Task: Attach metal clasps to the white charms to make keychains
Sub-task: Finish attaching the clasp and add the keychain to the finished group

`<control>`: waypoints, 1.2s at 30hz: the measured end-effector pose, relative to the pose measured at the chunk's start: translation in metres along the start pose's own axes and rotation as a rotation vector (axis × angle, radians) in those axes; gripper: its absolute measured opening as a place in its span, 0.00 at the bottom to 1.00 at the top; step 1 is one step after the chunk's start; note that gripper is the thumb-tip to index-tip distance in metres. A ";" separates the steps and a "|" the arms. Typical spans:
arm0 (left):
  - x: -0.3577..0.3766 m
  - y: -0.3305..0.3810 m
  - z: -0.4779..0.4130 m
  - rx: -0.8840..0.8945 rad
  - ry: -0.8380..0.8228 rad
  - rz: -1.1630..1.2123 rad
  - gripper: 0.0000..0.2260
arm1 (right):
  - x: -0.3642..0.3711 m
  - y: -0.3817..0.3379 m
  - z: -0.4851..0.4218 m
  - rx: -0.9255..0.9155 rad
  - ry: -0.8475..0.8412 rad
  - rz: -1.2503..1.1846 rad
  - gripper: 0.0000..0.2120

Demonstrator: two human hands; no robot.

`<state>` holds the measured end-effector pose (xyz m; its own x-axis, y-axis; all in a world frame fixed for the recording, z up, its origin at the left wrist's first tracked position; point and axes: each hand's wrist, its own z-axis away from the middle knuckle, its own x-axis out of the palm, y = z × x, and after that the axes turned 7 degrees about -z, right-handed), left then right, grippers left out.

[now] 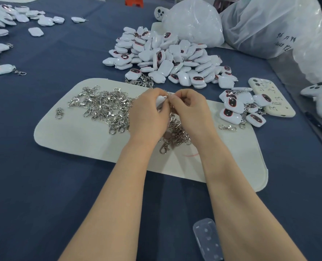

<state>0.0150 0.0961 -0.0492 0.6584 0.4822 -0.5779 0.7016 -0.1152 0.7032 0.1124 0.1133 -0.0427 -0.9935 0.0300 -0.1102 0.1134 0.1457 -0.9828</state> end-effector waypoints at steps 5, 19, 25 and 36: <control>0.002 0.002 0.001 0.017 -0.067 0.075 0.05 | 0.000 0.005 -0.003 -0.034 0.070 0.072 0.04; 0.000 -0.001 0.000 -0.080 -0.156 0.214 0.07 | -0.014 0.009 -0.004 -0.119 0.047 0.251 0.08; 0.000 0.001 0.001 -0.022 -0.259 0.164 0.06 | -0.016 0.010 -0.004 -0.173 -0.002 0.334 0.03; -0.002 -0.002 -0.001 0.060 -0.212 0.111 0.05 | -0.019 0.011 -0.004 -0.185 -0.009 0.359 0.04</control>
<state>0.0123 0.0960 -0.0493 0.7704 0.2709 -0.5771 0.6325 -0.2118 0.7450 0.1330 0.1183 -0.0510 -0.8900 0.1031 -0.4441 0.4534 0.3027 -0.8384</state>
